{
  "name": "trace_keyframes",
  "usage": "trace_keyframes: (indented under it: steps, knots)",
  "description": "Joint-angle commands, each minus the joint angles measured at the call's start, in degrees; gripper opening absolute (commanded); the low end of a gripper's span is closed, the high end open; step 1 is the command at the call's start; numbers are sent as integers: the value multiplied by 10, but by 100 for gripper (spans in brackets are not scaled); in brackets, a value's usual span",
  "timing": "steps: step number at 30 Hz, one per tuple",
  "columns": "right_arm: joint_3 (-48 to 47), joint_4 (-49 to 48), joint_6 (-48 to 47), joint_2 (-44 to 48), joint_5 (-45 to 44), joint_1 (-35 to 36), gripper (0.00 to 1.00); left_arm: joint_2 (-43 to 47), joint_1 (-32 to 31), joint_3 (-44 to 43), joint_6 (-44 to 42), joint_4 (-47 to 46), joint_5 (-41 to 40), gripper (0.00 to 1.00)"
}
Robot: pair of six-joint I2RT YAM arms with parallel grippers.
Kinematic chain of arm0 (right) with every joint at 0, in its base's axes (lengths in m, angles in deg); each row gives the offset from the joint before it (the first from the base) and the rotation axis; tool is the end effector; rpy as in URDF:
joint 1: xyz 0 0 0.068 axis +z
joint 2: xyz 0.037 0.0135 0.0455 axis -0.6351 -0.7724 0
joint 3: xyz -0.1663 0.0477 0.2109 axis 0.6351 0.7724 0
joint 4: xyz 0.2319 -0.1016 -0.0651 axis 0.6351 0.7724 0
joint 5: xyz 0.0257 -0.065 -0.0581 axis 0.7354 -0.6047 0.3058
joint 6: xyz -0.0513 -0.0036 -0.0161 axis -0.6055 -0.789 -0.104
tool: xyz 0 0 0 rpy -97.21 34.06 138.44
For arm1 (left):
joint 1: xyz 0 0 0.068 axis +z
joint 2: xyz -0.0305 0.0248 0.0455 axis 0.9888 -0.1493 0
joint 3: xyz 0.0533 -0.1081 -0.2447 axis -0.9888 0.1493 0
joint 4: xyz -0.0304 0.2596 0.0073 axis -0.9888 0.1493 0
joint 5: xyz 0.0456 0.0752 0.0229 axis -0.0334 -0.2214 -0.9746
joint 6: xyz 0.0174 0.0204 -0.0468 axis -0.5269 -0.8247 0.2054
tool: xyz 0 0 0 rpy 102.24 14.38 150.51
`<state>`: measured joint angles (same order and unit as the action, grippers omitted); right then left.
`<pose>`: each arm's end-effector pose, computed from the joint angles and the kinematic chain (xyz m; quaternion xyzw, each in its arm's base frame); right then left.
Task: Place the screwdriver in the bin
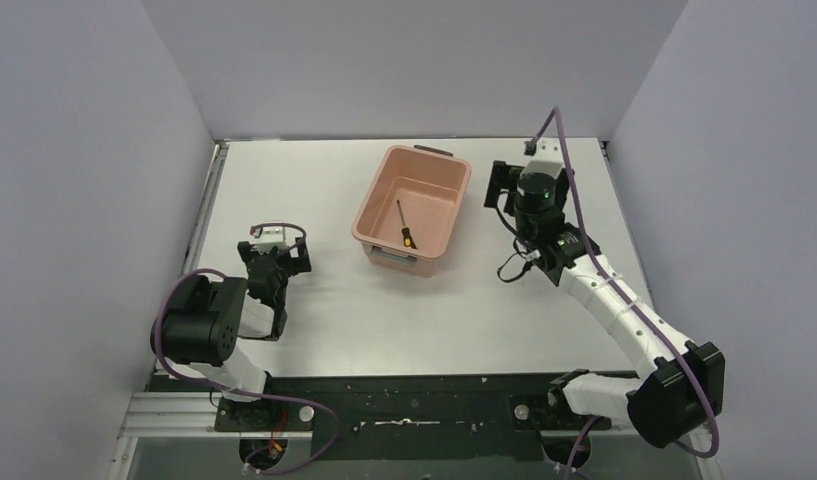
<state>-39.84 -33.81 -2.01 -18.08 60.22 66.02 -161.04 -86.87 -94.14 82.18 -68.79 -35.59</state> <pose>0.2631 0.1159 0.3626 0.0374 0.7936 0.0515 0.6051 0.2460 -0.0160 0.1271 -0.0418 0.7694 0.0423 0.6360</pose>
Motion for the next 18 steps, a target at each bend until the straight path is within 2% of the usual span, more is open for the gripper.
trace_keyframes:
  steps: [1, 6, 11, 18]
  knots:
    - [125, -91, -23, 55, -35, -31, 100, 8, 4, -3, -4, -16, 7, 97]
    - [250, -128, 2, 110, -31, -79, 100, 9, 4, -3, -3, -16, 7, 97]
    - [349, -193, 1, 142, -36, -86, 100, 8, 4, -3, -4, -16, 7, 97]
    - [397, -223, 19, 138, -29, -86, 100, 7, 4, -5, -3, -13, 10, 97]
